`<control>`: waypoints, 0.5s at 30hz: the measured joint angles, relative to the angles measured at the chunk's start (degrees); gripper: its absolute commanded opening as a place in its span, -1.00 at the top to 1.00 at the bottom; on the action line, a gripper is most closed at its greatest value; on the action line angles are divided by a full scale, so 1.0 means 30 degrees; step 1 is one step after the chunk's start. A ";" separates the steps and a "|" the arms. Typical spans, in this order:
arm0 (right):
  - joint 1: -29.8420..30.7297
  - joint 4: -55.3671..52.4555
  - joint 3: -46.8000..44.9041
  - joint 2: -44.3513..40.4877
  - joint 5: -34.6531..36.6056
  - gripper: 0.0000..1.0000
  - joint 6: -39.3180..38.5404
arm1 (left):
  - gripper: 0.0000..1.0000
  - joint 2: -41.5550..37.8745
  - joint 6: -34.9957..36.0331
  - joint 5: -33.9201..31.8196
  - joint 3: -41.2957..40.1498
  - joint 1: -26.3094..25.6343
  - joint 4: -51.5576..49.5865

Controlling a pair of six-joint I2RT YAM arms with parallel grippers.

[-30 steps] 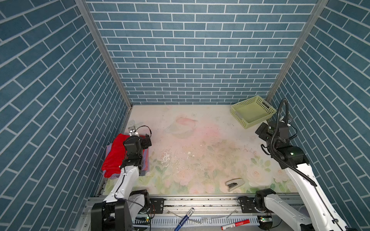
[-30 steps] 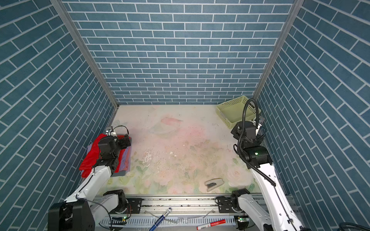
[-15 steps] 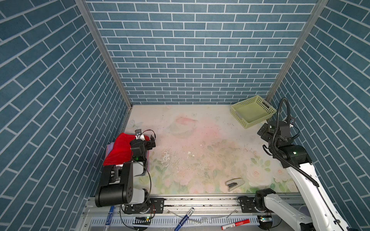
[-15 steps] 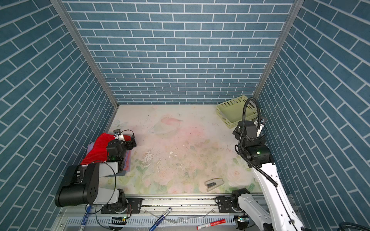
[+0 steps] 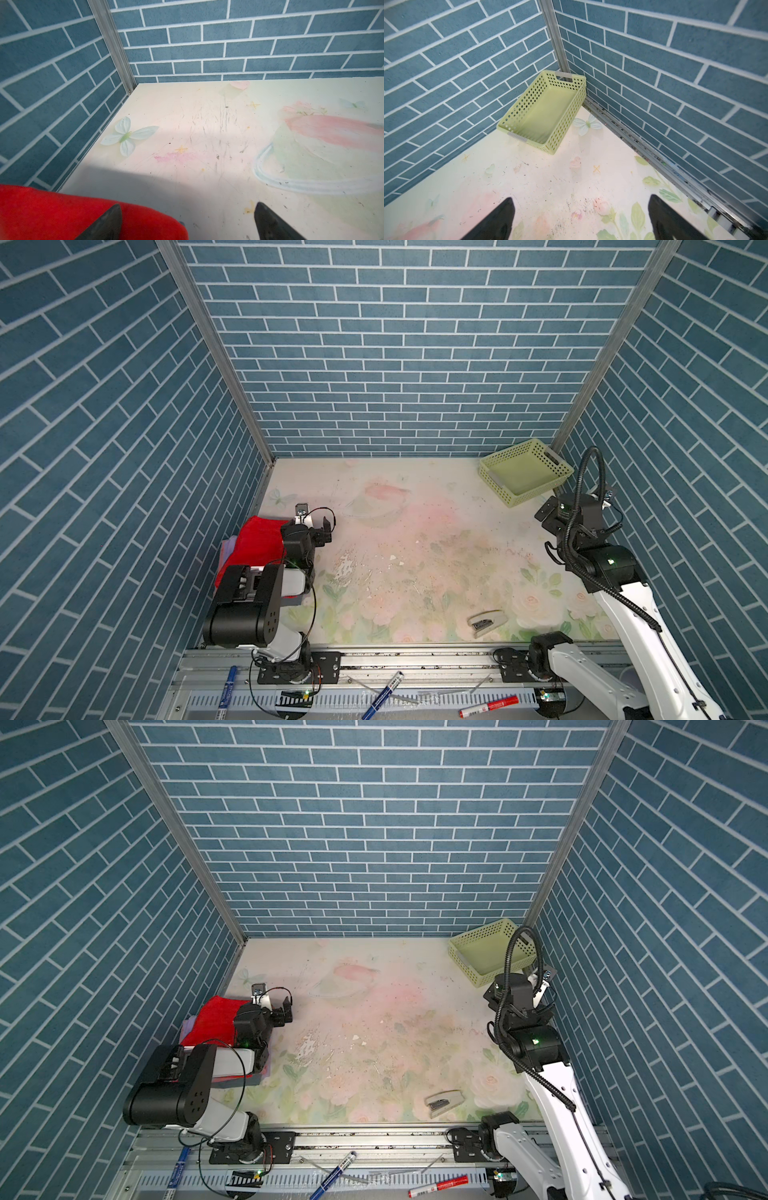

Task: Fold and stack t-shirts
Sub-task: Reset both arms

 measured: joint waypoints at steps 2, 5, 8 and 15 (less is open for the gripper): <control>0.0000 0.0743 -0.0801 0.0102 0.0554 -0.97 -0.0707 | -0.99 0.0000 0.0036 -0.0299 0.0022 -0.0124 -0.0044; -0.0022 0.2943 -0.2747 0.0080 0.1450 -0.97 -0.2353 | -0.99 0.0000 0.0146 -0.1071 0.0058 -0.0510 -0.0226; -0.0036 0.6841 -0.6084 -0.0226 0.1814 -0.98 -0.4758 | -0.99 0.0000 0.0277 -0.1508 0.0073 -0.0714 -0.0379; -0.0852 1.9249 -1.4724 0.1421 0.0430 -0.98 -0.8976 | -0.99 0.0000 0.0321 -0.2616 0.0073 -0.0896 -0.0430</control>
